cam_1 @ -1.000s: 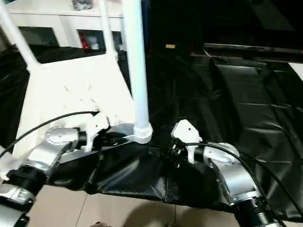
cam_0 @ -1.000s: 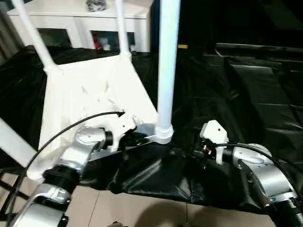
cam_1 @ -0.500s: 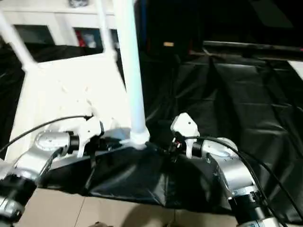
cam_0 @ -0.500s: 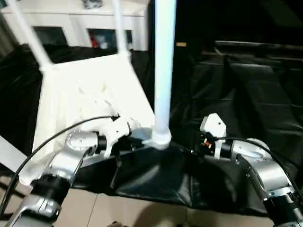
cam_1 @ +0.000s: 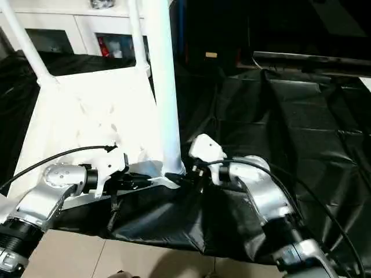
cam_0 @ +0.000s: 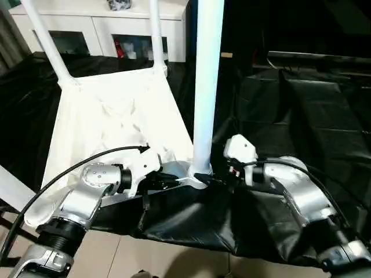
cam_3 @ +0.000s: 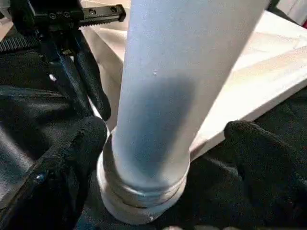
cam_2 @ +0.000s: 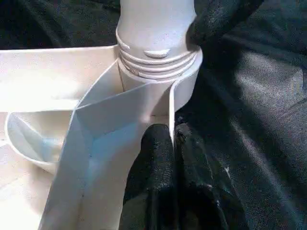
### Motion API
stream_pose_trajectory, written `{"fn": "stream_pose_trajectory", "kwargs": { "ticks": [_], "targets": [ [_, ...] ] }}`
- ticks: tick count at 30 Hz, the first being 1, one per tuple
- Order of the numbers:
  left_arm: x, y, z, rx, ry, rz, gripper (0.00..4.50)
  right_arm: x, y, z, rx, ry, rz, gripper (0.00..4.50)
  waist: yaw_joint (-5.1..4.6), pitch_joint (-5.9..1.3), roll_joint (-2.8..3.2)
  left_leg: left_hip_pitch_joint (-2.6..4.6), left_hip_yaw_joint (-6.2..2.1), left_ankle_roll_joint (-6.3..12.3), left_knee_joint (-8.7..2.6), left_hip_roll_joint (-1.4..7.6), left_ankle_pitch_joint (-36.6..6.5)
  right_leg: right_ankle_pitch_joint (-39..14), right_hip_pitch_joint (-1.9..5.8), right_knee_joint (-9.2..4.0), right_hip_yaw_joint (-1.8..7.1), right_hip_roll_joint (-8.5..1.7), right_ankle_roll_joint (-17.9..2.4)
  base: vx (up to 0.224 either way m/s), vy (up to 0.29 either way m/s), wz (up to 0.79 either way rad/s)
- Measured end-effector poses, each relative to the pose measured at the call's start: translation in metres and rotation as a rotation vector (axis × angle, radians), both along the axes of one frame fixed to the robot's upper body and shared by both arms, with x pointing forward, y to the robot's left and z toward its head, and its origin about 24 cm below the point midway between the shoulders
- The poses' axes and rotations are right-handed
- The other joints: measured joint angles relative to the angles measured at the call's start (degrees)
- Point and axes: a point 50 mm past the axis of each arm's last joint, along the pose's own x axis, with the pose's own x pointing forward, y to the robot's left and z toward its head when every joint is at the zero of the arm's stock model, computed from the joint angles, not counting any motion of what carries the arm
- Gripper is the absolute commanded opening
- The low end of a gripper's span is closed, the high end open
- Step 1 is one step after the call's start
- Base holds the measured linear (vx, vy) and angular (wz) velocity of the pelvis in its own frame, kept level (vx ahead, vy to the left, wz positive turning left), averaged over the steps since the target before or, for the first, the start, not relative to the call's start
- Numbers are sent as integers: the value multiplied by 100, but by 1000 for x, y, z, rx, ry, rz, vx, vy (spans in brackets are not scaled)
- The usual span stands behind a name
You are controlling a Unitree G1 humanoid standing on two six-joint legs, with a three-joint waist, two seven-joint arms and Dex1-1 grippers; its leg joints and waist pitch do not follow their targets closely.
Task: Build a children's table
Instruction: Rotate leg to tighten
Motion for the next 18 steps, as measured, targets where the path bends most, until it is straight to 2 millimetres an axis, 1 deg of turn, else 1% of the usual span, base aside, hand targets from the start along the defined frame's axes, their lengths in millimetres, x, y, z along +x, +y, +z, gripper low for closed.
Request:
{"fn": "stream_pose_trajectory", "kwargs": {
  "ticks": [1, 4, 11, 12, 13, 16, 17, 18],
  "targets": [
    [0, 0, 0, 0, 0, 0, 0, 0, 0, -2, -5, 9, 6, 420, 0, 0, -1, 0, 0, 0, 0, 0, 0, 0, 0, 0, 0, 0, 0, 0, 0, 0],
    [0, 1, 0, 2, -1, 4, 0, 1, 0, -8, -20, 30, 15, 389, -6, 4, -10, 1, 0, 0, 2, 0, 1, 0, 0, 3, 1, 0, 0, 0, 0, 0],
    [0, 2, 0, 9, -6, 4, 0, 6, 8, -8, -28, 36, 65, 332, -8, -2, -51, 4, 3, 1, 4, 1, 1, 1, -1, 7, 2, 0, -1, 0, 0, 0],
    [0, 2, 0, 9, -6, 4, 0, 6, 9, -8, -25, 34, 70, 332, -8, -2, -52, 4, 3, 1, 4, 1, 1, 1, 0, 7, 3, 0, -1, 0, 0, 0],
    [0, 2, 0, 9, -6, 4, 0, 6, 10, -8, -22, 35, 73, 313, -6, -2, -53, 4, 3, 1, 4, 1, 1, 1, 0, 7, 3, 0, -1, 0, 0, 0],
    [0, 2, 0, 10, -6, 4, 0, 7, 11, -9, -19, 43, 80, 293, -10, -2, -54, 4, 3, 1, 4, 1, 1, 1, 0, 8, 3, 0, -1, 0, 0, 0],
    [0, 2, 1, 11, -6, 4, 0, 8, 12, -8, -21, 44, 87, 274, -13, -2, -55, 5, 3, 1, 5, 1, 1, 2, -1, 9, 3, 0, -4, 0, 0, 0],
    [0, 3, 1, 12, -6, 4, 0, 9, 12, -8, -22, 45, 92, 274, -14, -2, -57, 5, 3, 1, 5, 2, 1, 3, -1, 10, 3, 0, -4, 0, 0, 0]
  ]
}}
